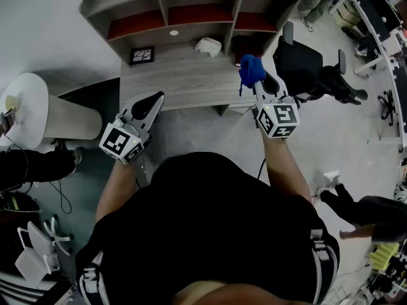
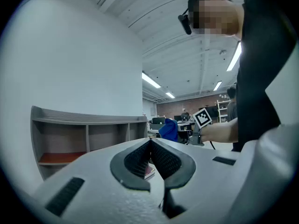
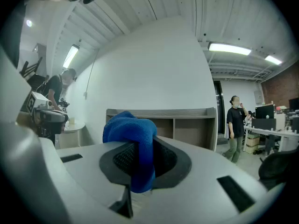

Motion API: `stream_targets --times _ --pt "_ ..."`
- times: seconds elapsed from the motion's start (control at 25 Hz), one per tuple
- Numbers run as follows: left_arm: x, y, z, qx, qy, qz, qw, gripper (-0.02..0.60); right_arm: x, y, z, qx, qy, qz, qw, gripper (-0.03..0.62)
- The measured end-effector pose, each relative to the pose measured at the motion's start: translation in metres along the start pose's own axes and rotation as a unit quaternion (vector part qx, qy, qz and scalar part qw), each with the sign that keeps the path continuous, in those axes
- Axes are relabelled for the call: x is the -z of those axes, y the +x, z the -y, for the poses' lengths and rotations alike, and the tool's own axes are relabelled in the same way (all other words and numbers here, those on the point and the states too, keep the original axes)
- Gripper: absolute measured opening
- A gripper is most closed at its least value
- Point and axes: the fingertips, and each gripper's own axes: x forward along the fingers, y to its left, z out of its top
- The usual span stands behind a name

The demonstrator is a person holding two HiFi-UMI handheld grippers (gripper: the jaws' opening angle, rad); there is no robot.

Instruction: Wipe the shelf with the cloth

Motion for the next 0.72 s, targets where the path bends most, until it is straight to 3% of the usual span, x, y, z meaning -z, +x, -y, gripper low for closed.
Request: stream_targets --times 0.48,0.72 --pt "0.005 0.020 0.017 0.008 -0.009 0.005 0.9999 0.015 0.014 -0.010 0.011 -0.010 0.007 -0.015 1.000 0.048" --pt "0.001 0.008 0.014 -0.003 -0.009 0.009 0.9999 0.016 0.002 -0.012 0.008 -0.018 0.010 -0.006 1.000 0.048"
